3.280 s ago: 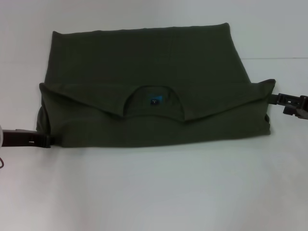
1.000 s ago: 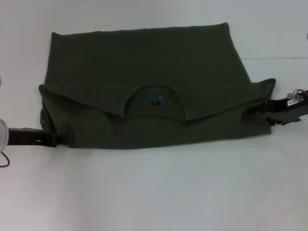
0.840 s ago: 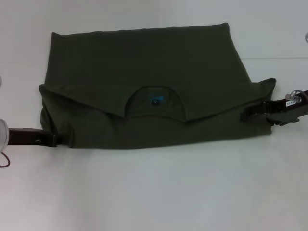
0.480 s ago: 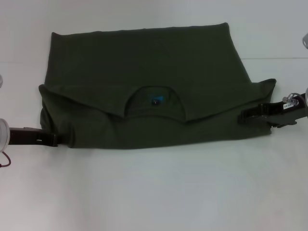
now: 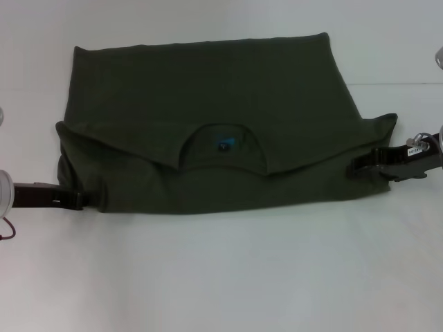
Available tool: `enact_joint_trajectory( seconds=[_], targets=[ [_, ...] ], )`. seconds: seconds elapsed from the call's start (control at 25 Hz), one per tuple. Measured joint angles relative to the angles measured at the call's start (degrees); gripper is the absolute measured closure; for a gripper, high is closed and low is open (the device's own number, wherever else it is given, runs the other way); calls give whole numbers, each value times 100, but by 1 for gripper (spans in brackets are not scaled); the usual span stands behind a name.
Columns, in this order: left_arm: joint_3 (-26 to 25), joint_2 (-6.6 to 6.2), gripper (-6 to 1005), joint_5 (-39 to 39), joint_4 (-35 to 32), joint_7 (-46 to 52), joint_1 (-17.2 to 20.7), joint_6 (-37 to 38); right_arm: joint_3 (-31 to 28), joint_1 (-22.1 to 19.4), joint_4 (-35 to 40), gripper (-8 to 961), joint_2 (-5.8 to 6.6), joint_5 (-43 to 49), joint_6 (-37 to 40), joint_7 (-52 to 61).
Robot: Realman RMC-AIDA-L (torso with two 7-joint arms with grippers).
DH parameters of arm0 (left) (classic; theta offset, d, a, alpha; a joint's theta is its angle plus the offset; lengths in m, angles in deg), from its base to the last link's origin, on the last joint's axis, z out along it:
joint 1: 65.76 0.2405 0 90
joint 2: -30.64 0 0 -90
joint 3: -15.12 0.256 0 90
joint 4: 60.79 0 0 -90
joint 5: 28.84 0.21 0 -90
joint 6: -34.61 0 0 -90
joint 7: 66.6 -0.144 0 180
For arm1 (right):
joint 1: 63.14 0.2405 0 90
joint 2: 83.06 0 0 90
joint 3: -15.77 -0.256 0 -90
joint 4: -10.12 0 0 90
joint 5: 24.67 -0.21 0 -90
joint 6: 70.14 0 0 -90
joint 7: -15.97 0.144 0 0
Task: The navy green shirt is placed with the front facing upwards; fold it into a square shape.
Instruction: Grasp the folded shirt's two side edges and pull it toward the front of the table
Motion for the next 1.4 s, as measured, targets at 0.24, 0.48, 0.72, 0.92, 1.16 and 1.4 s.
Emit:
enact_joint_trajectory(
  seconds=[0.24,0.48,0.72,0.92,1.16,1.4],
  targets=[
    [0,0,958,0,0,-6,0,0,6,10,4,323,1,9,2,-3],
    [-9,0,958,0,-1,-7,0,1,66,6,15,523,4,16,1,-10],
    [-15,0,958,0,-1,-7,0,2,67,-5,16,832,9,19,11,-64],
    [-14,0,958,0,-1,-7,-6,25,64,-9,16,907,30,19,49,-101],
    [-56,-15,958,0,-6,12,-9,145,63,-15,66,906,76,9,291,-189],
    [-282,-102,958,60,-86,43,-2,793,62,-122,437,903,139,7,1123,-292]
  ],
)
